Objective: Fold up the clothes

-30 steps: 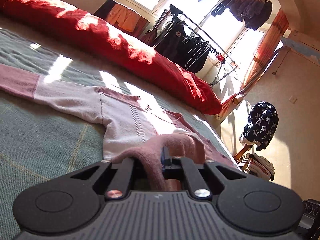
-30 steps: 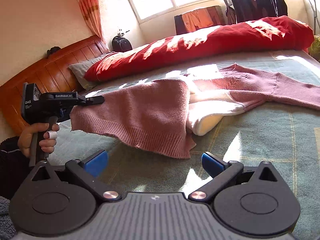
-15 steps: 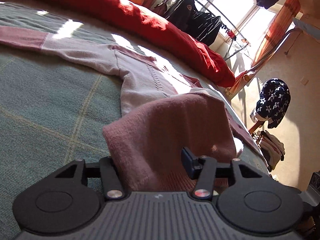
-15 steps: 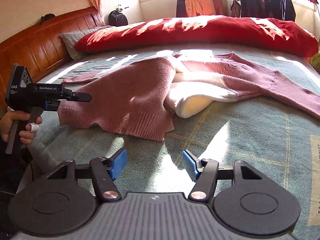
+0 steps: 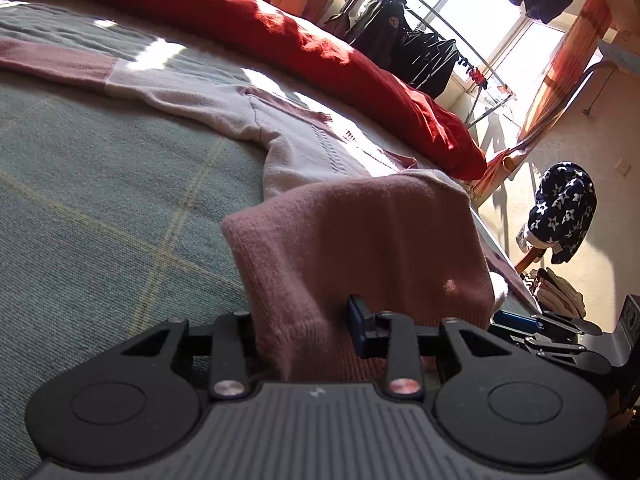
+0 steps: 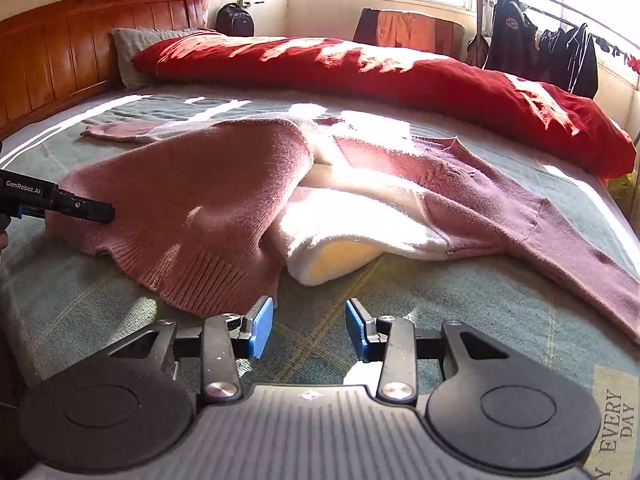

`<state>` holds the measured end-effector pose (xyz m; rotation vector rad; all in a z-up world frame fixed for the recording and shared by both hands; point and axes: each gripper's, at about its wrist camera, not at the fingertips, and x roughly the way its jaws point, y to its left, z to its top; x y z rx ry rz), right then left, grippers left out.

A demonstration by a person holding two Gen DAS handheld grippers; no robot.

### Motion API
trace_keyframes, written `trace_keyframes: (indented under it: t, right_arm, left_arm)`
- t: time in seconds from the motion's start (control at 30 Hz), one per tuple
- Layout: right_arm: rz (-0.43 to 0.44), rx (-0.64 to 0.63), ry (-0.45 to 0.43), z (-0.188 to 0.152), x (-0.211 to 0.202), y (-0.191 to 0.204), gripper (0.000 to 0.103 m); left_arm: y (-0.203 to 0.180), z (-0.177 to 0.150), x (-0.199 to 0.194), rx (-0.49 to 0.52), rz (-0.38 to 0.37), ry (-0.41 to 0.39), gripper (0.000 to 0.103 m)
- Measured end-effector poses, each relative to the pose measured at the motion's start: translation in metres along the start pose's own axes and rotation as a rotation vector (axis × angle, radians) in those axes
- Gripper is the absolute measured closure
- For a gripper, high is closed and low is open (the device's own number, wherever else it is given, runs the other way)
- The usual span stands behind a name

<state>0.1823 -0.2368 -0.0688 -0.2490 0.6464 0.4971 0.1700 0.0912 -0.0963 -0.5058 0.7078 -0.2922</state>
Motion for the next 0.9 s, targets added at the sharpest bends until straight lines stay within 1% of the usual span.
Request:
trace_keyframes:
  t: [0.13, 0.2, 0.27, 0.33, 0.4, 0.43, 0.5, 0.57, 0.73, 0.9]
  right_arm:
    - [-0.009, -0.109, -0.008, 0.006, 0.025, 0.002, 0.063]
    - [-0.023, -0.175, -0.037, 0.007, 0.033, 0.008, 0.063]
    - [-0.039, -0.205, -0.051, 0.011, 0.033, 0.011, 0.063]
    - [-0.054, -0.232, -0.064, 0.015, 0.034, 0.013, 0.066]
    - [-0.069, -0.259, -0.077, 0.019, 0.034, 0.016, 0.076]
    - [-0.077, -0.273, -0.083, 0.021, 0.034, 0.017, 0.079]
    - [-0.092, -0.300, -0.096, 0.025, 0.035, 0.020, 0.085]
    - [-0.077, -0.263, -0.104, 0.031, 0.026, 0.016, 0.087]
    - [0.012, -0.099, -0.132, 0.046, -0.013, -0.003, 0.087]
    - [0.108, 0.050, -0.159, 0.058, -0.056, -0.021, 0.087]
  left_arm:
    - [0.001, 0.002, 0.002, -0.004, -0.001, 0.007, 0.070]
    - [0.002, 0.004, 0.004, -0.005, -0.001, 0.011, 0.070]
    - [0.002, 0.006, 0.004, -0.003, -0.001, 0.018, 0.070]
    - [0.000, 0.007, 0.005, 0.012, 0.013, 0.021, 0.072]
    - [-0.002, 0.009, 0.004, 0.026, 0.031, 0.021, 0.081]
    - [-0.002, 0.010, 0.002, 0.027, 0.036, 0.017, 0.084]
    - [-0.004, 0.013, -0.004, 0.032, 0.034, -0.003, 0.094]
    - [-0.007, 0.020, -0.012, 0.042, 0.025, -0.031, 0.097]
    - [-0.019, 0.040, -0.029, 0.098, -0.003, -0.087, 0.097]
    - [-0.033, 0.052, -0.043, 0.151, -0.022, -0.121, 0.097]
